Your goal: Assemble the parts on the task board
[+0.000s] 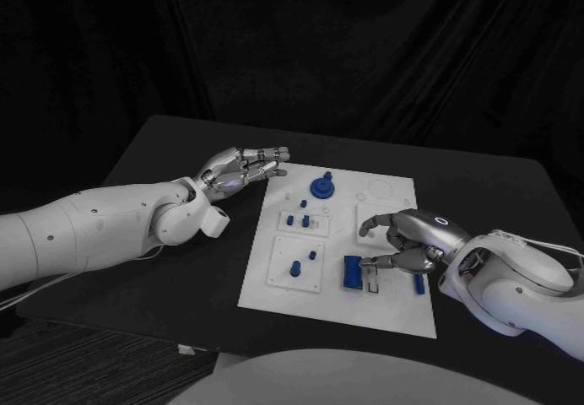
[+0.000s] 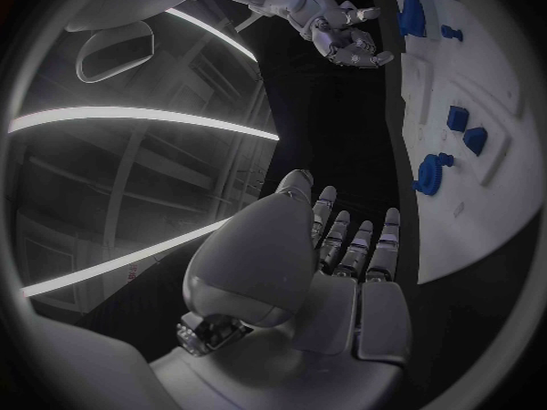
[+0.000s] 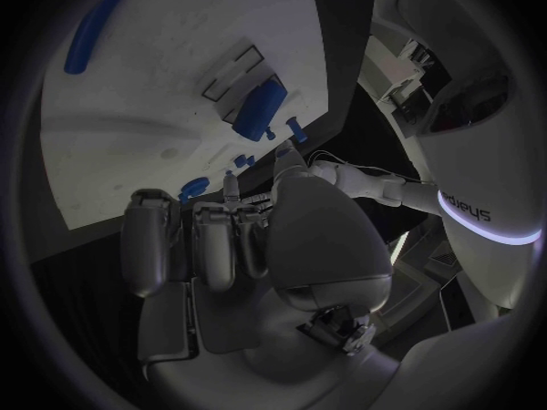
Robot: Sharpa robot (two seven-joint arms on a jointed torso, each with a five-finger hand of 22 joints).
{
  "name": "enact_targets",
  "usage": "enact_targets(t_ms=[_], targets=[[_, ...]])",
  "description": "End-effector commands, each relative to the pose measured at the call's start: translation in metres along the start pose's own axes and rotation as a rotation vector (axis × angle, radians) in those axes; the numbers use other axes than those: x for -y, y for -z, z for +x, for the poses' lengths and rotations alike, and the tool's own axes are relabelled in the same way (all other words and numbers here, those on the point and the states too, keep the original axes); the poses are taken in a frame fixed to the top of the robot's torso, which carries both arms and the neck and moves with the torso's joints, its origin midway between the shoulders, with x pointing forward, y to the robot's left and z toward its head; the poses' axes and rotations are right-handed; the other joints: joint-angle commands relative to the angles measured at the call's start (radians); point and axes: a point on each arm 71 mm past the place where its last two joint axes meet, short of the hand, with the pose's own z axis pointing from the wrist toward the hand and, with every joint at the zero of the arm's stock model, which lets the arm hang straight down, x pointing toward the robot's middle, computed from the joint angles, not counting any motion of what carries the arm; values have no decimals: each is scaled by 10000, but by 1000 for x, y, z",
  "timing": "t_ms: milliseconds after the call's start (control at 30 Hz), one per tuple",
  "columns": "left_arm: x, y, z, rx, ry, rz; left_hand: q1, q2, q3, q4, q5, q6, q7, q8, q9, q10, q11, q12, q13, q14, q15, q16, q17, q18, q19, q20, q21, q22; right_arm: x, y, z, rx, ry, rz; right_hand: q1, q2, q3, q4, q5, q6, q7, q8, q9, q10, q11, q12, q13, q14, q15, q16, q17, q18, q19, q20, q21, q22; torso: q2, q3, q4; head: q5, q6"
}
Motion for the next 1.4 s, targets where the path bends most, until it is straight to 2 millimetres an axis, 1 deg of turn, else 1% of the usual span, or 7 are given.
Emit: enact_targets(t_ms=[33,200,567,700,833,1000,1400], targets=[[0,0,2,-62,144,159,88,-15,73,11,65,83,-1,51,13,-1,47,40,13,32,23,55,9,-39,75,-11,57,-1,-8,3,7,125,1113,-952,167,-124,-32,35,-38,-258,9,-47,-194,1047,19,25,2635,1048,29,26,2633,-96,336,32,-75,2135,8,-2,6,2,0],[0,1,1,-55,147,149,88,-15,73,11,65,83,-1,51,13,-1,47,40,13,32,23,55,9,-39,75,-11,57,-1,-9,6,18,-110,1424,-996,184,-518,10,374,-422,-640,37,75,-438,1047,38,25,2635,1048,41,26,2633,-73,288,37,-178,2102,3,-2,4,18,0],[-1,1,2,-89,194,111,100,-2,98,8,73,71,6,50,11,-7,58,37,11,29,25,56,8,-42,72,-12,57,-26,-11,6,33,-500,1679,-843,-128,-1236,-15,439,-885,-1042,122,549,-626,1047,106,25,2635,1048,93,26,2633,-42,225,79,-332,2056,6,0,-4,-25,0],[-1,2,2,-96,206,100,100,-2,98,8,73,71,6,50,11,-7,58,37,11,29,25,56,8,-42,72,-12,57,-26,-10,5,36,-542,1713,-763,-239,-1387,-114,447,-1022,-1100,137,746,-644,1047,121,25,2635,1048,105,26,2633,-23,191,91,-414,2030,4,-1,5,4,0],[-2,2,1,-92,210,77,100,-2,98,8,73,71,6,50,11,-7,58,37,11,29,25,56,8,-42,72,-12,57,-26,-10,5,38,-450,1714,-756,-212,-1290,-53,437,-995,-1105,139,931,-631,1047,127,25,2635,1048,111,26,2633,-7,160,100,-489,2007,6,1,10,3,0],[-2,2,2,-97,218,67,112,11,125,6,78,73,14,50,10,-6,76,40,10,19,18,52,5,-46,77,-12,59,-24,-12,4,38,-208,1679,-841,188,-654,339,349,859,-1196,114,1747,-558,1047,110,25,2635,1048,101,26,2633,5,145,99,-554,1994,5,-3,4,10,0],[-3,2,3,-163,278,75,124,30,154,4,84,62,22,48,8,-8,87,41,10,13,16,51,4,-49,87,-12,63,-10,-13,2,39,-23,1727,-870,803,-294,293,214,3600,-1531,67,3168,-507,1047,74,25,2635,1048,67,26,2633,30,112,72,-700,1964,5,-5,5,13,0]])
